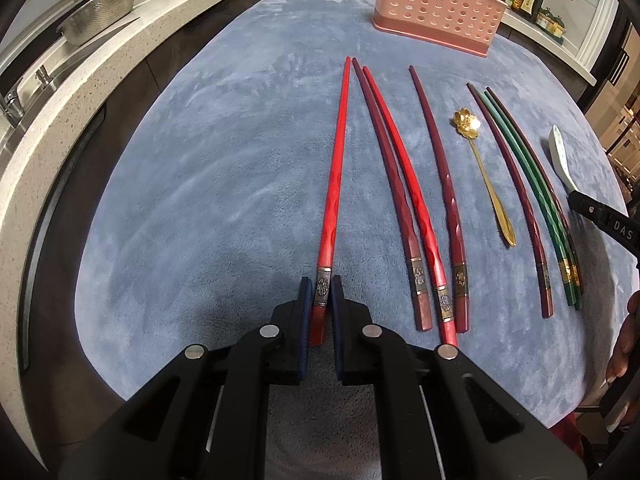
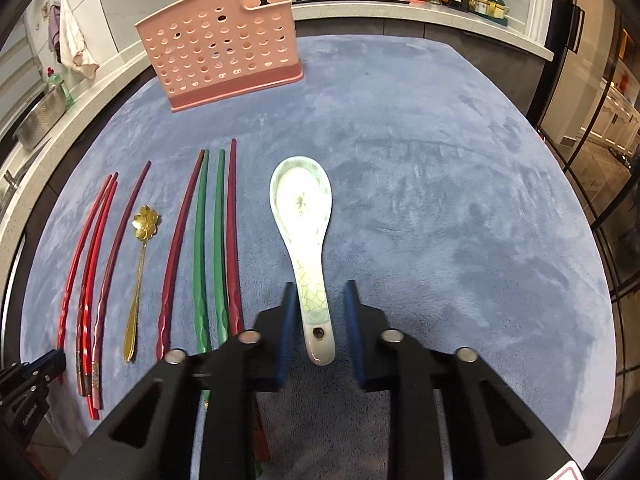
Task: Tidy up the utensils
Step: 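Grasp a red chopstick with the left tool while the right tool grasps the white ceramic spoon, then lift the chopstick and spoon and carry both toward the pink holder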
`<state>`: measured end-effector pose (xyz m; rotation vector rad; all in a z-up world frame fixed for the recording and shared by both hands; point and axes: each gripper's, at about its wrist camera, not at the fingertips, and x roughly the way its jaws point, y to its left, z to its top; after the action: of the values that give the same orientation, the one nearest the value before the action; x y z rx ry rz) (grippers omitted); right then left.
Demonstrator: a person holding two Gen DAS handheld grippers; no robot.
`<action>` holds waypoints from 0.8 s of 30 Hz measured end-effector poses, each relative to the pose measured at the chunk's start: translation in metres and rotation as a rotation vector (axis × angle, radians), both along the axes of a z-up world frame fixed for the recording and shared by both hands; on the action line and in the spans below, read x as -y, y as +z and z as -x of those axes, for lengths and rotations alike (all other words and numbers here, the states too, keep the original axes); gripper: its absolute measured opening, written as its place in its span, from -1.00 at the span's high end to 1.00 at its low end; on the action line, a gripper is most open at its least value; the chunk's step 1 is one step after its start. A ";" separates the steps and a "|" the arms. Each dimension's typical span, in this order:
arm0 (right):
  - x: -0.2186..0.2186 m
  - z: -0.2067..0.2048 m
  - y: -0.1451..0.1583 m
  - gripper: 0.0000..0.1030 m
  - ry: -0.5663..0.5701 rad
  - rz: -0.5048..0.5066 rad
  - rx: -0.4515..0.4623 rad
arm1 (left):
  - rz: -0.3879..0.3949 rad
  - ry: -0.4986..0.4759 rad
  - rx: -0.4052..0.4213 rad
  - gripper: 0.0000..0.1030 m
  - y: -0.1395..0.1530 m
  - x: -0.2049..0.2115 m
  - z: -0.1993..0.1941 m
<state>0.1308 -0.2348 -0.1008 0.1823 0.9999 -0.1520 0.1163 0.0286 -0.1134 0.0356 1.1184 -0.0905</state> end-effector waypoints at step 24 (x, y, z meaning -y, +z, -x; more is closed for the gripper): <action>-0.002 0.021 0.064 0.85 0.015 -0.009 0.123 | 0.046 0.010 0.148 0.86 0.067 -0.007 -0.004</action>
<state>0.1100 -0.2331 -0.0367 0.1906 0.8790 -0.1213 0.1201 0.0358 -0.0467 -0.0045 0.9684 -0.1024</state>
